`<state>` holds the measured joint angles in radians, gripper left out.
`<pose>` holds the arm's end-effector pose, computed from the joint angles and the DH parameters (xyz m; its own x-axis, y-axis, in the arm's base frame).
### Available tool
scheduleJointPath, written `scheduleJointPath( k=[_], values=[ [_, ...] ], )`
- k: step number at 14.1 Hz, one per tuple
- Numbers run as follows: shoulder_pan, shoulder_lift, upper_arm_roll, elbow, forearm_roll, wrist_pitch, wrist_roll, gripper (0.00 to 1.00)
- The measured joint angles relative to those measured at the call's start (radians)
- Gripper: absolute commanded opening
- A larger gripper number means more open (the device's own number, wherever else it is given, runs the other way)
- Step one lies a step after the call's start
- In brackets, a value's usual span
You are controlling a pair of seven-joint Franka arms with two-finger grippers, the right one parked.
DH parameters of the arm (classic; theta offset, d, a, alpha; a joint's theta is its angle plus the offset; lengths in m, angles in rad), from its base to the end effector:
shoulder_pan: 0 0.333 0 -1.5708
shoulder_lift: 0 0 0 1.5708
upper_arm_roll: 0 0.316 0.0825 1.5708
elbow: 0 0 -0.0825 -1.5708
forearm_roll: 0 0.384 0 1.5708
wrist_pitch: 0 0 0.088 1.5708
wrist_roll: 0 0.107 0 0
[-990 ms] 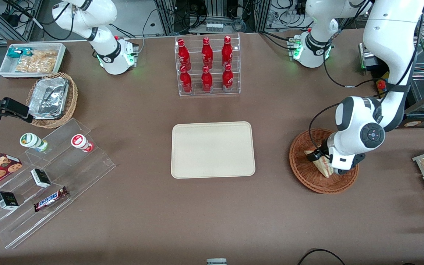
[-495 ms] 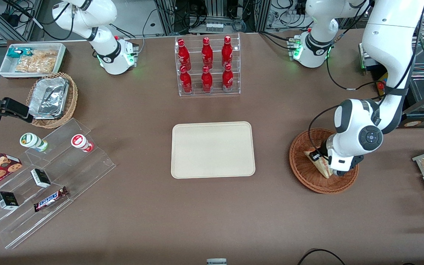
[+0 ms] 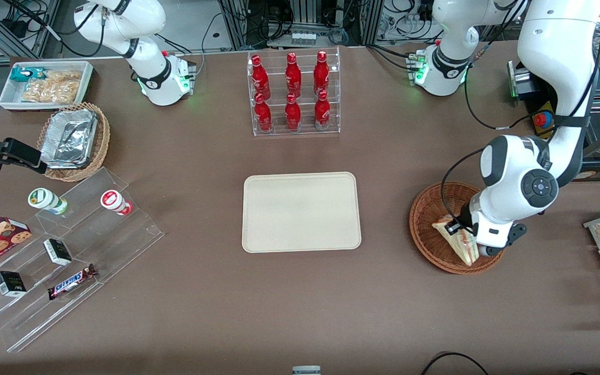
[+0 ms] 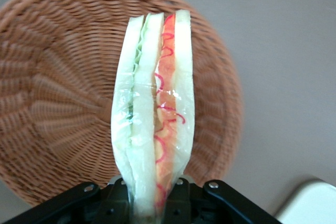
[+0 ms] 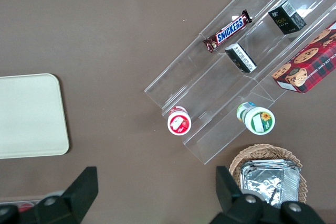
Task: Place sandwich from basket to tray
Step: 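Carry the held sandwich over the cream tray and lower it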
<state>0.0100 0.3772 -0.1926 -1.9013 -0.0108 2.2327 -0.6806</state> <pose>0.6124 -0.1072 0.3026 0.8674 0.4911 -0.0805 0.4949 -0.8682 0.0361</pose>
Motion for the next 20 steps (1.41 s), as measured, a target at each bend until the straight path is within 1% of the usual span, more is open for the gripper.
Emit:
scheduleJointPath(
  k=[2, 6, 10, 13, 17, 20],
  values=[
    [-0.063, -0.006, -0.025, 0.020, 0.000, -0.001, 0.000, 0.13],
    [-0.248, -0.002, -0.036, 0.022, 0.000, -0.003, -0.016, 0.14],
    [-0.422, 0.023, -0.036, 0.034, 0.000, -0.002, -0.093, 0.16],
    [-0.506, 0.081, -0.035, 0.088, 0.000, -0.001, -0.108, 0.18],
    [-0.608, 0.190, -0.034, 0.209, 0.000, 0.000, -0.186, 0.19],
    [-0.655, 0.259, -0.031, 0.282, 0.010, -0.001, -0.222, 0.22]
  ],
)
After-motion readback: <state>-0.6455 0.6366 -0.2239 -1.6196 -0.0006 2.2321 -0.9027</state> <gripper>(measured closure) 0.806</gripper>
